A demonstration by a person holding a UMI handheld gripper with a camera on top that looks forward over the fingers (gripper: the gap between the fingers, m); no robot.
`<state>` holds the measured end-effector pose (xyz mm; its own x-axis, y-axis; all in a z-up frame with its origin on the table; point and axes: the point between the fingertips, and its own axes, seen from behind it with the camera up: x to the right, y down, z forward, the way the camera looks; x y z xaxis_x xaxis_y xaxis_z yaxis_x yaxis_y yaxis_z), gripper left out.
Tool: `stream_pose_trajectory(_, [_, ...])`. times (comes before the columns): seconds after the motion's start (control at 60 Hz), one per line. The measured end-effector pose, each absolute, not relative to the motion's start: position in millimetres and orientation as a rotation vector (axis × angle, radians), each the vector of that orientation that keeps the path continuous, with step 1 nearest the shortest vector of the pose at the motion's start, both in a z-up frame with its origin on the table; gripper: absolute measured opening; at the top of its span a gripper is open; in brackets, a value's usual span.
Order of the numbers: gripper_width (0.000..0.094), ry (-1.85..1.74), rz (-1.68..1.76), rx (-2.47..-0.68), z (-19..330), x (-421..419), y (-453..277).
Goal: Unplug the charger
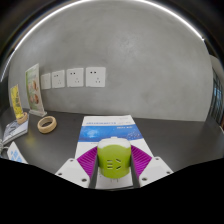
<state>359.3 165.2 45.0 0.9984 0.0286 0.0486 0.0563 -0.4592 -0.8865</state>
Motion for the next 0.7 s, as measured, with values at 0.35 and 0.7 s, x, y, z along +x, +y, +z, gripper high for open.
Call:
stream_pose_trajectory(0.35, [0.0756,0.061,-0.03,-2.059,50.5,358.8,136.1])
stream_pose_trajectory(0.7, [0.0769,0.112,-0.112,-2.038,77.6,273.0,-6.4])
